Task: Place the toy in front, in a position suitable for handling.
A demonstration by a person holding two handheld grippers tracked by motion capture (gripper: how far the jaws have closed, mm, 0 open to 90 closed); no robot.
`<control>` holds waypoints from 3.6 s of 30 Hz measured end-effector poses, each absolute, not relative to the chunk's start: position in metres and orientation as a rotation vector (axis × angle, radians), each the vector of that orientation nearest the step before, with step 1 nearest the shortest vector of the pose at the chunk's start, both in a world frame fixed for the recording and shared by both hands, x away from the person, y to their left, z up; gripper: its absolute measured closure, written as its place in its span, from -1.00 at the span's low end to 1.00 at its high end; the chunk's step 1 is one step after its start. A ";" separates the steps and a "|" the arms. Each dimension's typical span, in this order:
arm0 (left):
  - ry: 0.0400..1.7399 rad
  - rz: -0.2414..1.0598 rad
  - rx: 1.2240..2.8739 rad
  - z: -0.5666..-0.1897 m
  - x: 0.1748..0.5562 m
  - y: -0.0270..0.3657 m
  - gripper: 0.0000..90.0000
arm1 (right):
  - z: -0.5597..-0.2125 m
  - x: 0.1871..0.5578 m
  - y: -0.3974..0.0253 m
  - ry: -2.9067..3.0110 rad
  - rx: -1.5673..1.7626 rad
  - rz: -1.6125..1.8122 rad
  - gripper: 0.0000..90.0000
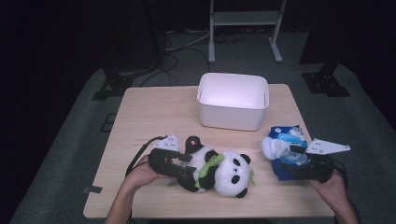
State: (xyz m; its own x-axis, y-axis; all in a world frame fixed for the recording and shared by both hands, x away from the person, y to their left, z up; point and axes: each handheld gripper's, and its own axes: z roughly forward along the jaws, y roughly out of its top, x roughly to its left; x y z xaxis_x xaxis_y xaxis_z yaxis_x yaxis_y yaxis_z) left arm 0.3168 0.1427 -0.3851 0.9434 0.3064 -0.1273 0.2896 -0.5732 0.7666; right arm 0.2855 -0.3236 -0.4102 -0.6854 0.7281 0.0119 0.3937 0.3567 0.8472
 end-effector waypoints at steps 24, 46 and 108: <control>0.395 0.034 2.218 -0.386 0.311 0.144 0.06 | -0.403 0.323 -0.324 2.333 1.041 1.117 -0.51; 0.390 0.018 2.216 -0.387 0.310 0.145 0.04 | -0.416 0.356 -0.319 2.412 1.039 0.957 0.13; 0.394 0.011 2.220 -0.388 0.308 0.144 0.00 | -0.341 0.322 -0.276 2.461 0.809 1.272 0.90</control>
